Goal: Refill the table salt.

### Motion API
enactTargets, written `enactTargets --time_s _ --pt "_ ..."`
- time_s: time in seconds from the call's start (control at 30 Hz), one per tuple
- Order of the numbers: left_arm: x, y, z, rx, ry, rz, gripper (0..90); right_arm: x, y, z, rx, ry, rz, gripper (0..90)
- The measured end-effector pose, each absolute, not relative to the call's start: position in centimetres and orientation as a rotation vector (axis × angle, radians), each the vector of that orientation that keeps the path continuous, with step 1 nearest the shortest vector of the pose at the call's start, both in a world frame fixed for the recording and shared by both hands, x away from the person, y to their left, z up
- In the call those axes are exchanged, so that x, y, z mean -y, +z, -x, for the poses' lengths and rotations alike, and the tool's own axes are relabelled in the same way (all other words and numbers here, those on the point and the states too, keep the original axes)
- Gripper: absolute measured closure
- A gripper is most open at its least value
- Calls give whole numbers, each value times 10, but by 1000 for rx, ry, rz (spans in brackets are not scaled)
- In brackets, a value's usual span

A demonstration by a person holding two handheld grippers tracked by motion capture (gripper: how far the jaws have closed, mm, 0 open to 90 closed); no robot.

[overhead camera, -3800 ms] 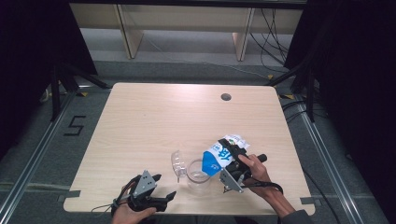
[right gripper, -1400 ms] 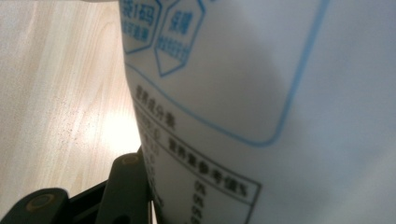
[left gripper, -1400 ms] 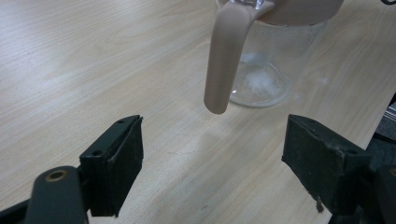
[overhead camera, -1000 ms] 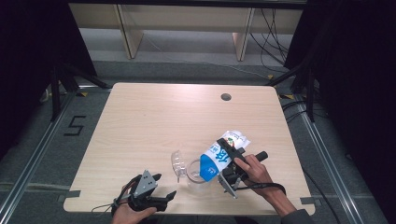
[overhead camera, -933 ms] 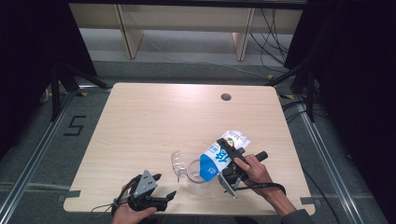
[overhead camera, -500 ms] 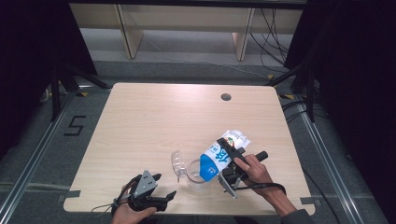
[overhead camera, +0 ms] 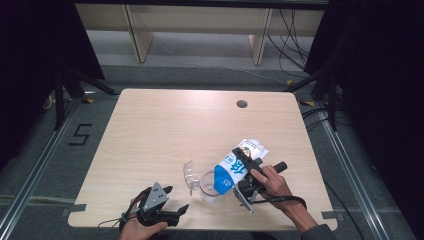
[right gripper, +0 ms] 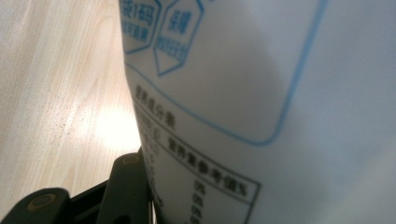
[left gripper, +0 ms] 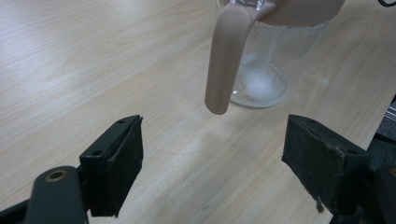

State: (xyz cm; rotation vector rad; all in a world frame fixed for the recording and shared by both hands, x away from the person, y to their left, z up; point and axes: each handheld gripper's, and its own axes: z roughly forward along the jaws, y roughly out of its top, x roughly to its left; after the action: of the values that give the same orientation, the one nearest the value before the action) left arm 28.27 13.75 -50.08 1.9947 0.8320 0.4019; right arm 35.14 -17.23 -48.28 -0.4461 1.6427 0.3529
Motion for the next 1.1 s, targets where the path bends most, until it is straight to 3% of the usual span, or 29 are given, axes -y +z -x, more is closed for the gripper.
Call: enactTargets --time_s 1.1 --pt "-136 -502 -283 -844 397 -1986 198 172 -480 -351 -1606 339 472 536"
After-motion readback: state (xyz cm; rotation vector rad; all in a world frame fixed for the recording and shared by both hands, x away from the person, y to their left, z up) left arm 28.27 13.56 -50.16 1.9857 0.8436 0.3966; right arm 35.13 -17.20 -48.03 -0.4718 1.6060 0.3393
